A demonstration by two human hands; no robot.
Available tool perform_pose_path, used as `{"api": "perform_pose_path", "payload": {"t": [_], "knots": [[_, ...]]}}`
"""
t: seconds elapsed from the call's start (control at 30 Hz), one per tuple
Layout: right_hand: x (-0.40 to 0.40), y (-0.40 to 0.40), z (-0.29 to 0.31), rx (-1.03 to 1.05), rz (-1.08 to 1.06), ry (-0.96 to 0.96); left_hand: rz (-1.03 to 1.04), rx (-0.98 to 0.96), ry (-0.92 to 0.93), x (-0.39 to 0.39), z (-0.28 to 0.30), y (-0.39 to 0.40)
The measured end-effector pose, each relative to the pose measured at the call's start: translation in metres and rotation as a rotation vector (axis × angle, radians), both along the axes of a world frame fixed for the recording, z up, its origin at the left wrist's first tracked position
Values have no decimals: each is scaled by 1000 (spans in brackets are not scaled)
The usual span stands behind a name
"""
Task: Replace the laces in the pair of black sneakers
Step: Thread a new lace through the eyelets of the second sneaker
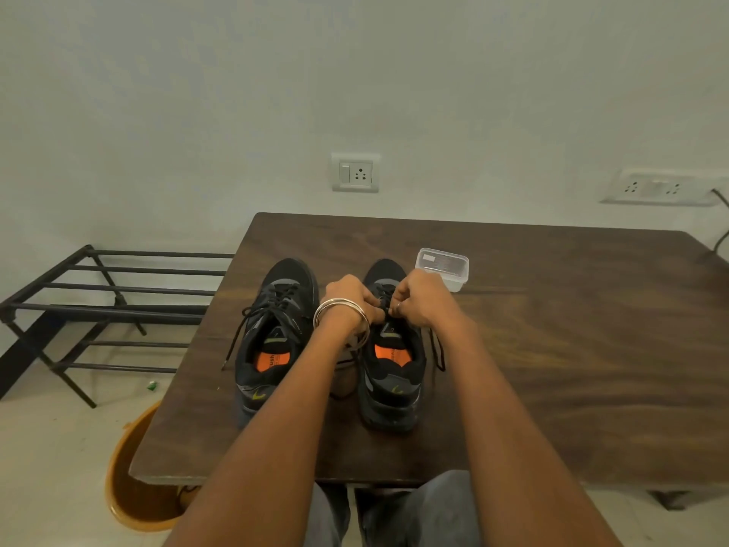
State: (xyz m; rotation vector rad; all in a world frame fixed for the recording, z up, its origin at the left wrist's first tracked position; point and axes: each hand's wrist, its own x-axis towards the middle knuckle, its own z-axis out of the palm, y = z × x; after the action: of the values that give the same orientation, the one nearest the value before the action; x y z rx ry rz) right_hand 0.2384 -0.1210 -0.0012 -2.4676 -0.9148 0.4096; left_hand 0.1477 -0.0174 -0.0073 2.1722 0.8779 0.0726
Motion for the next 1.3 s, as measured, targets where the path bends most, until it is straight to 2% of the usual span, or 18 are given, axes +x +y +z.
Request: {"api": "perform_pose_path", "payload": {"t": [0.47,0.93,1.17,1.3], "knots": [[4,5,-16,22,-48,64,31,-156,-20,6,-8,10],[-2,20,-21,-103,-16,-41,76,-325,-103,-1,-10,12],[3,6,-25,65,-77,80,33,-383,-93,-1,-9,12],[4,7,-27,118,-109,174,105,-366,-111,2,-9,11]]}}
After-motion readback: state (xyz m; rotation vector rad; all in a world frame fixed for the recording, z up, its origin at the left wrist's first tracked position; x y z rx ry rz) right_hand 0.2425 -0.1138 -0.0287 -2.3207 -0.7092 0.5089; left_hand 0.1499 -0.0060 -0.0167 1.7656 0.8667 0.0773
